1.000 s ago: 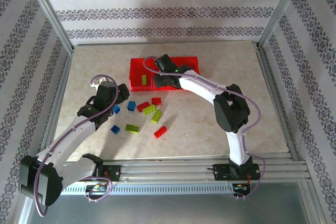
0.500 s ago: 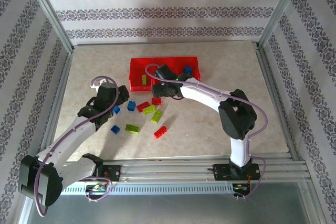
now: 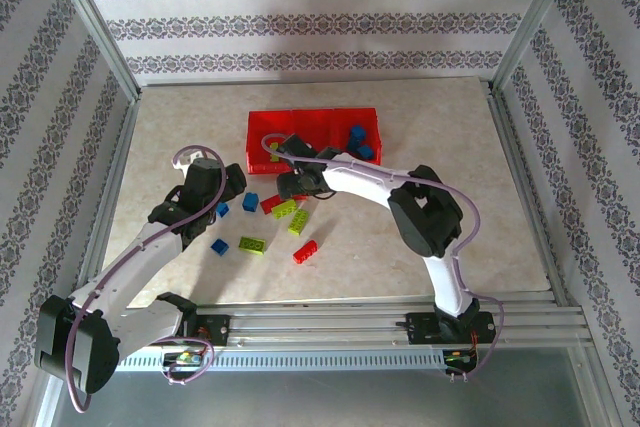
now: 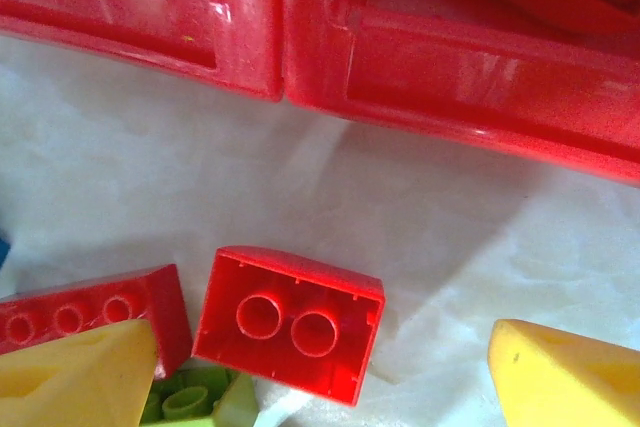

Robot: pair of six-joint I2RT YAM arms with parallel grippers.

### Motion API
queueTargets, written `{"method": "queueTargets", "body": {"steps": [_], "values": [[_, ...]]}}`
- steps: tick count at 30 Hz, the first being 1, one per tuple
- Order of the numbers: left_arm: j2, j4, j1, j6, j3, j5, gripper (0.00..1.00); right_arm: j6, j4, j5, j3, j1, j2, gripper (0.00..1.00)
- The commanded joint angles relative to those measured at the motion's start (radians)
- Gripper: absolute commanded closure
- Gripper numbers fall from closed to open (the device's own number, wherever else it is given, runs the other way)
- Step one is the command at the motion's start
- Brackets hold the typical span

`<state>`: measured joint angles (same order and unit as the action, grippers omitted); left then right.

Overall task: Sort the legos into containers by color
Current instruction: Pick up the lego from the center of the table.

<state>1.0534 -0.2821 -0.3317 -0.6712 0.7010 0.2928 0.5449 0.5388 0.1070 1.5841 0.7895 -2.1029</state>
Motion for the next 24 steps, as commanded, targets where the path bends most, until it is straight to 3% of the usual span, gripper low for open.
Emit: {"method": "queueTargets", "body": {"steps": [1, 11, 24], "values": [[-0.008, 0.001, 0.017, -0.016, -0.013, 0.007, 0.00, 0.006, 0.032, 0.000, 0.040, 0.002, -0.032, 0.15], [-0.005, 0.001, 0.018, -0.016, -0.014, 0.003, 0.00, -0.011, 0.050, 0.011, 0.069, 0.001, -0.088, 0.24], [-0.003, 0.006, 0.021, -0.018, -0.017, -0.004, 0.00, -0.011, 0.042, 0.028, -0.006, -0.020, -0.050, 0.38]]}}
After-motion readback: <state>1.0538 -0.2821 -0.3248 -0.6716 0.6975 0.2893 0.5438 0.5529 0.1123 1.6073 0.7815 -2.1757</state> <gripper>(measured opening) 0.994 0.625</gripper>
